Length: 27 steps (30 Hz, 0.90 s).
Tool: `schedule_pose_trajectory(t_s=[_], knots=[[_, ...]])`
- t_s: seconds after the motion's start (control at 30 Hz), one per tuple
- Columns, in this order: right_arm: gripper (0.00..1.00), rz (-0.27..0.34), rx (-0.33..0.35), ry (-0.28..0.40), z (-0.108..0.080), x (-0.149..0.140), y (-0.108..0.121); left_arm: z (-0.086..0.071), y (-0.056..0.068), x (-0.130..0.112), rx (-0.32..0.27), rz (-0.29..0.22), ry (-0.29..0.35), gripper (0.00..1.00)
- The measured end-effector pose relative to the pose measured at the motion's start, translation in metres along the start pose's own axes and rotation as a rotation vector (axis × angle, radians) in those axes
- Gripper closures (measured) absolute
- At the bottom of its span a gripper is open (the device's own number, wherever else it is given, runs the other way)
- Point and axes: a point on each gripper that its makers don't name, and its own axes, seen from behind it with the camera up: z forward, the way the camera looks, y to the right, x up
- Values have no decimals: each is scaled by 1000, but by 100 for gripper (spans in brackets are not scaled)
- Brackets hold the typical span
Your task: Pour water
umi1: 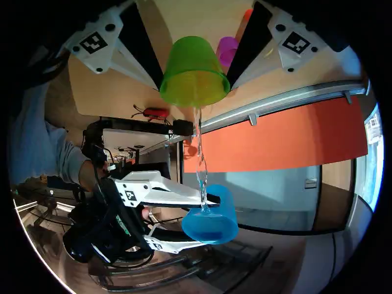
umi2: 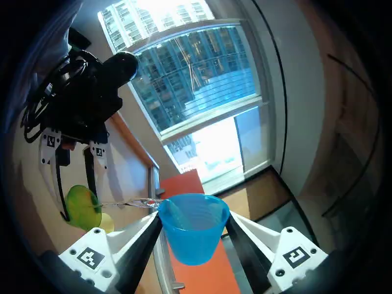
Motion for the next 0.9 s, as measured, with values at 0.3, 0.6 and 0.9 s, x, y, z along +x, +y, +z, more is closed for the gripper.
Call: schedule_pose_trajectory(t_s=[0.3, 0.6, 0.9], knots=[[9, -37, -6, 1, -2, 0, 5, 1, 2, 1, -2, 3, -1, 12], [10, -69, -18, 1, -5, 0, 13, 0, 2, 3, -4, 7, -1, 12], [10, -108, -23, 0, -7, 3, 18, 0, 3, 4, -3, 8, -1, 12]])
